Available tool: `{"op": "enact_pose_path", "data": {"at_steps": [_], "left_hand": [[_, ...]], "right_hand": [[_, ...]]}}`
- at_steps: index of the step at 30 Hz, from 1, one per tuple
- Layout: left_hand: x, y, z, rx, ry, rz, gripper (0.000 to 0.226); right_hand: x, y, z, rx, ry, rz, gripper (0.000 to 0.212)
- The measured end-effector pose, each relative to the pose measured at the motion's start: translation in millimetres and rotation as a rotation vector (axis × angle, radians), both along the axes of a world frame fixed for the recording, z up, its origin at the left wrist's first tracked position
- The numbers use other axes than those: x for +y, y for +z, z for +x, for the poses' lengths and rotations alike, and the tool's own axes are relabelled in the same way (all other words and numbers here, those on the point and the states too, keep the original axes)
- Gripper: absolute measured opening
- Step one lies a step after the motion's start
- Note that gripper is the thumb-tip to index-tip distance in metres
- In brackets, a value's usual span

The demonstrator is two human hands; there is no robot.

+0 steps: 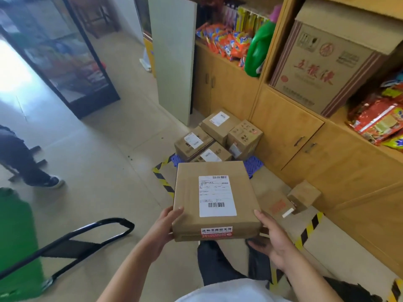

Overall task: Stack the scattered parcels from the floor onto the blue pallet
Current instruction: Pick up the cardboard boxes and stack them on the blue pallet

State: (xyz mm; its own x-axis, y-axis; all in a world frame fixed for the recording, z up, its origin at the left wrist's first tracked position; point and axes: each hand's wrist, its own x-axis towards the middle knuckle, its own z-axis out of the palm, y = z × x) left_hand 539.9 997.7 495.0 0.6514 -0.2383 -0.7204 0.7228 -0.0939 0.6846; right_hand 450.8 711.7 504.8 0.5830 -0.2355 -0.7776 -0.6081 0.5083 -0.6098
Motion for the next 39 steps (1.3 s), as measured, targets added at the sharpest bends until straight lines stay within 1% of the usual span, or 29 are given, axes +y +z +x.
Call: {"op": "enact_pose_path", "data": {"at_steps": [4, 7, 11, 14, 15, 17, 18, 20, 22, 23, 24, 28, 30, 31, 33, 36, 39], "left_hand": [[12.4, 5.7, 100.1, -0.027, 0.018, 0.067, 0.053], [20.5, 12.3, 174.2, -0.041, -0.012, 0.094, 0.048], [31.0, 10.9, 256.4, -0.049, -0.023, 0.073, 0.053], [41.8, 4.4, 317.4, -0.039, -0.022, 0.046, 0.067], [45.3, 0.1, 339.3, -0.031, -0.035, 0.041, 0.069], [50.6, -13.1, 383.9, -0.011, -0.063, 0.019, 0.061], [51.8, -19.8, 407.0, 0.002, -0.074, 0.007, 0.058], [53.3, -32.9, 457.1, 0.027, -0.103, 0.005, 0.061], [54.3, -40.7, 512.2, 0.032, -0.167, 0.018, 0.073], [53.9, -39.0, 539.8, 0.048, -0.219, 0.025, 0.080], [54.6, -37.0, 566.6, 0.066, -0.266, 0.028, 0.082], [46.4, -21.1, 665.1, 0.066, -0.436, 0.048, 0.049], [37.1, -15.5, 710.9, 0.068, -0.538, 0.071, 0.051], [31.6, -13.8, 729.2, 0.076, -0.588, 0.072, 0.053], [20.5, -14.0, 755.5, 0.099, -0.650, 0.083, 0.051], [5.6, -20.6, 779.0, 0.125, -0.680, 0.132, 0.053], [-5.4, -35.7, 789.3, 0.160, -0.680, 0.184, 0.057]], "right_hand": [[12.4, -7.6, 104.9, -0.003, 0.025, 0.056, 0.018], [14.5, -8.0, 169.3, -0.017, 0.044, 0.085, 0.023], [17.3, -6.3, 249.7, 0.018, 0.111, 0.101, 0.033], [25.9, -9.9, 305.2, 0.029, 0.118, 0.079, 0.031], [29.2, -11.3, 324.5, 0.034, 0.110, 0.067, 0.030], [37.6, -14.4, 360.9, 0.060, 0.100, 0.038, 0.028], [42.8, -16.9, 378.7, 0.076, 0.083, 0.027, 0.029], [54.8, -21.1, 415.3, 0.087, 0.021, 0.013, 0.035], [67.2, -23.0, 453.4, 0.100, -0.049, 0.006, 0.039], [73.3, -21.3, 470.9, 0.118, -0.085, 0.001, 0.038], [80.3, -17.8, 487.0, 0.140, -0.118, -0.003, 0.036], [108.2, -5.7, 535.0, 0.153, -0.245, 0.029, 0.033], [115.4, -3.2, 555.6, 0.145, -0.333, 0.053, 0.027], [117.2, -3.7, 564.5, 0.148, -0.371, 0.063, 0.025], [120.5, -7.1, 578.1, 0.161, -0.435, 0.081, 0.025], [123.4, -15.3, 595.3, 0.189, -0.533, 0.122, 0.023], [119.4, -33.7, 608.2, 0.218, -0.577, 0.157, 0.027]]}}
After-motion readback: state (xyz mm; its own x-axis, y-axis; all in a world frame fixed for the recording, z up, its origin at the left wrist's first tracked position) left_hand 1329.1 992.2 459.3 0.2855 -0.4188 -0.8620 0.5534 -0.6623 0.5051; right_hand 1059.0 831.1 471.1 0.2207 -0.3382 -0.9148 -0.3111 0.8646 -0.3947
